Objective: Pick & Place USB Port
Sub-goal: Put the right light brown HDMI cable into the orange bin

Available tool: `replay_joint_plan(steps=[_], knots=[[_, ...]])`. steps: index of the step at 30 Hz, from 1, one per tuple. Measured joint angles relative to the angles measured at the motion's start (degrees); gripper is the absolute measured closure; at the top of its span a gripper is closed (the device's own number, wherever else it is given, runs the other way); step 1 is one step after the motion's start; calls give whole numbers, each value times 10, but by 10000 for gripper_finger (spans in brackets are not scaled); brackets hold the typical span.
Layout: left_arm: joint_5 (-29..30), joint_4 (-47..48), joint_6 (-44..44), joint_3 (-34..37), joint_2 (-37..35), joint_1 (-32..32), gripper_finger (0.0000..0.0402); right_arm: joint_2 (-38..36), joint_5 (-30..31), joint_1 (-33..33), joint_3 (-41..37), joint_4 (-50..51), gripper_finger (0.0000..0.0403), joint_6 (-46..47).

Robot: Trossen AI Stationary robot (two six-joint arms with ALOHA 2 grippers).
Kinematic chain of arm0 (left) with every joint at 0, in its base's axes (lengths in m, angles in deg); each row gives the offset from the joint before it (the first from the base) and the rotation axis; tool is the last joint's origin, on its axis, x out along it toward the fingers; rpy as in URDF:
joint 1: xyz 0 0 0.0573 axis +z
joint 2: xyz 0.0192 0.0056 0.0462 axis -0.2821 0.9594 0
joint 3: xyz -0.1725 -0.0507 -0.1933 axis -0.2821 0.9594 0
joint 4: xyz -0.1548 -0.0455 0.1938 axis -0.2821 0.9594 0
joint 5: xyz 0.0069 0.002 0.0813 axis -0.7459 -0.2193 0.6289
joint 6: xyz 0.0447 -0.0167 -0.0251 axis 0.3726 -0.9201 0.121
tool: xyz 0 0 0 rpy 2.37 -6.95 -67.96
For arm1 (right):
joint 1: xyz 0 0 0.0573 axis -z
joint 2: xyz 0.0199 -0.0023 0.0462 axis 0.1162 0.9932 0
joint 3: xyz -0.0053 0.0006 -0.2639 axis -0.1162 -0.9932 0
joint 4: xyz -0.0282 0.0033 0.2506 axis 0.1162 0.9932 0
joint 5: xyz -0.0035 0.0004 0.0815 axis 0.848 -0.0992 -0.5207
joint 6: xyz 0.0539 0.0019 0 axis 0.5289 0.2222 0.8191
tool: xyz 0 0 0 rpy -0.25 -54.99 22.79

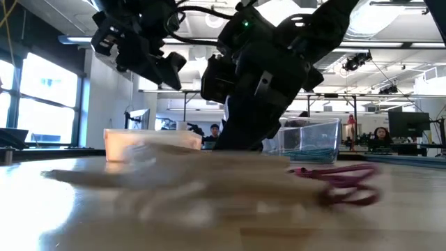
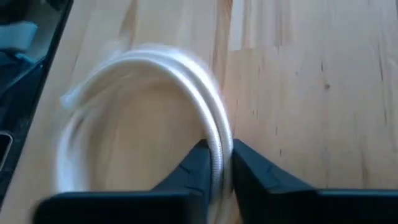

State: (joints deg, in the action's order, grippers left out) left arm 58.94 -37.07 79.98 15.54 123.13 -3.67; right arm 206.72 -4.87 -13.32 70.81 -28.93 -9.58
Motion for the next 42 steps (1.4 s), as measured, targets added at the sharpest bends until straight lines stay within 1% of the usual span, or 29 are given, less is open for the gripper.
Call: replay_joint_plan(steps=[1, 2, 4, 11, 14, 16, 19, 21, 23, 25, 27, 30, 33, 37, 42], knots=[[0, -8, 0, 0, 0, -8, 173, 0, 6, 0, 0, 3, 367, -5], [0, -16, 0, 0, 0, -16, 173, 0, 22, 0, 0, 8, 374, -14], [0, -31, -1, 0, 0, -33, 173, -1, 52, -1, 0, 14, 374, -22], [5, -74, -9, 0, 0, -85, 173, -13, 112, -8, 0, 26, 374, -47], [27, -89, -26, 0, 0, -102, 173, -32, 156, -15, -1, 60, 374, -53], [52, -102, -37, 0, 0, -115, 173, -51, 192, -24, -2, 93, 374, -64], [101, -131, -64, 0, 0, -132, 173, -90, 263, -48, -4, 135, 374, -75], [139, -150, -79, 0, 0, -141, 173, -124, 325, -73, -3, 148, 374, -92], [174, -167, -92, 0, 0, -148, 173, -157, 396, -101, -3, 167, 374, -108], [206, -185, -105, 0, 0, -155, 173, -187, 485, -131, -3, 180, 374, -128], [227, -205, -115, 0, 0, -163, 173, -218, 578, -160, -3, 179, 374, -152], [223, -229, -126, 0, 0, -174, 173, -251, 684, -196, -2, 170, 374, -193], [207, -244, -128, 0, 0, -185, 173, -276, 751, -225, -2, 172, 374, -219], [198, -250, -132, 0, 0, -196, 173, -294, 805, -251, -2, 172, 374, -249], [188, -250, -142, 0, 0, -196, 173, -295, 873, -265, -2, 167, 374, -300]])
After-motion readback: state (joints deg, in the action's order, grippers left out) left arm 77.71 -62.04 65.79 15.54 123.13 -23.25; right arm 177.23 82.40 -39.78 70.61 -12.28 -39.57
